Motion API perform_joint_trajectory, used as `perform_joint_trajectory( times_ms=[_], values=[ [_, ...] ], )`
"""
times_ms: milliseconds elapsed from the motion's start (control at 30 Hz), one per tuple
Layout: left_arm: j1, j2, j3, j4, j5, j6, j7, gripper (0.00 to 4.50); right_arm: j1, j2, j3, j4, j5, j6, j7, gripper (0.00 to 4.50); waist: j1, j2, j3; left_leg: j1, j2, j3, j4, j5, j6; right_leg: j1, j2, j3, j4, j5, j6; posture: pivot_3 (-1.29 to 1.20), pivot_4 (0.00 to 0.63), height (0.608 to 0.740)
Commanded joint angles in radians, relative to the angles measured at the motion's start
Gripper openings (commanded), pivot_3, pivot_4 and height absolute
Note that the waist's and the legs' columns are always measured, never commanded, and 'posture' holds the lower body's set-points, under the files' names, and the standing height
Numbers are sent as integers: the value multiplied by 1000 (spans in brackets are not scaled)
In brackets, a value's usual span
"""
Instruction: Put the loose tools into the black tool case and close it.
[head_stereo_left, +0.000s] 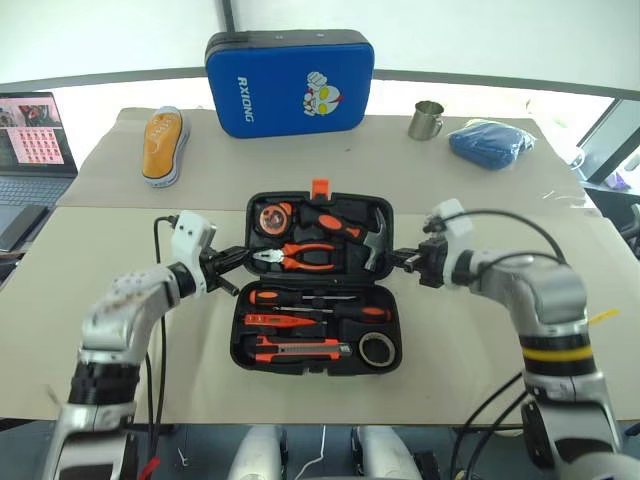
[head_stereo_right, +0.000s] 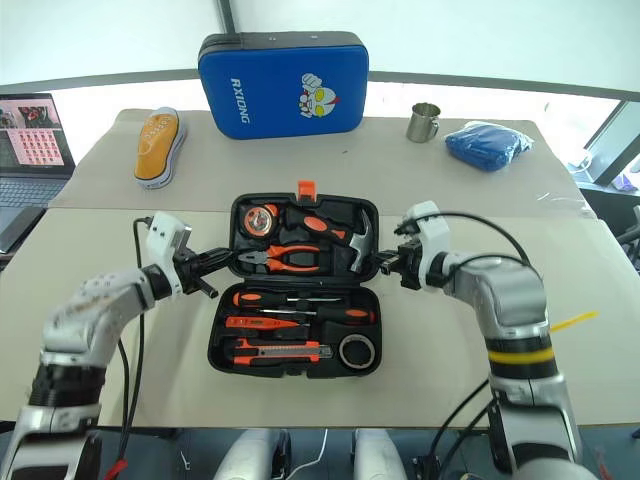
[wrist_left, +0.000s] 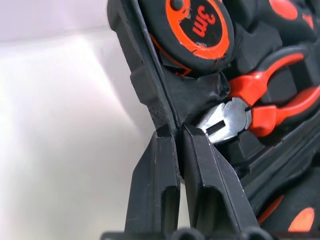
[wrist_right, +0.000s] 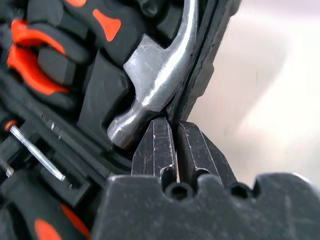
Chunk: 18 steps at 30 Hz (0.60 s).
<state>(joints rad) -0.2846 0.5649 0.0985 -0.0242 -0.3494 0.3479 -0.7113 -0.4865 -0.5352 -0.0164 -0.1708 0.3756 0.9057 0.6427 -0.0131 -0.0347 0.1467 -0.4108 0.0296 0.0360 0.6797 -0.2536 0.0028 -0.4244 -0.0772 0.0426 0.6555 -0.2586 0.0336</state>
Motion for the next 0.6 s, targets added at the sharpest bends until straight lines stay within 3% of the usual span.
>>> perform_joint_trajectory(
  times_ms=[33,167,333,433,567,600],
  values=[
    [89,-2,68,31,95,-387,-8,28,86,-73,-37,-91,-93,-289,21,0,1,0,0,-1,0,0,0,0,0,0,0,0,0,0,0,0,150,740],
    [190,55,23,62,207,-686,-56,28,222,-128,8,-84,-213,-626,49,0,1,0,0,-1,1,0,0,-1,1,1,0,-1,-6,0,1,0,150,740],
    [298,147,4,169,279,-938,-109,28,402,-213,52,21,-406,-1153,48,0,3,1,-1,3,1,2,-1,-2,3,5,0,-1,-8,0,1,0,150,740],
    [321,174,5,221,267,-990,-120,980,481,-229,40,68,-390,-1288,69,0,1,1,-1,8,1,4,-2,-2,4,11,0,0,-10,0,1,0,150,740],
    [332,204,8,243,199,-944,-170,2425,525,-245,14,105,-398,-1346,51,1329,13,-3,0,17,4,9,-3,-3,5,22,0,-3,-14,0,2,0,150,740],
    [343,214,8,215,120,-844,-219,2849,532,-251,4,110,-395,-1355,51,1715,14,-4,0,17,4,10,-2,-3,5,22,0,-3,-13,0,2,0,150,740]
  ],
)
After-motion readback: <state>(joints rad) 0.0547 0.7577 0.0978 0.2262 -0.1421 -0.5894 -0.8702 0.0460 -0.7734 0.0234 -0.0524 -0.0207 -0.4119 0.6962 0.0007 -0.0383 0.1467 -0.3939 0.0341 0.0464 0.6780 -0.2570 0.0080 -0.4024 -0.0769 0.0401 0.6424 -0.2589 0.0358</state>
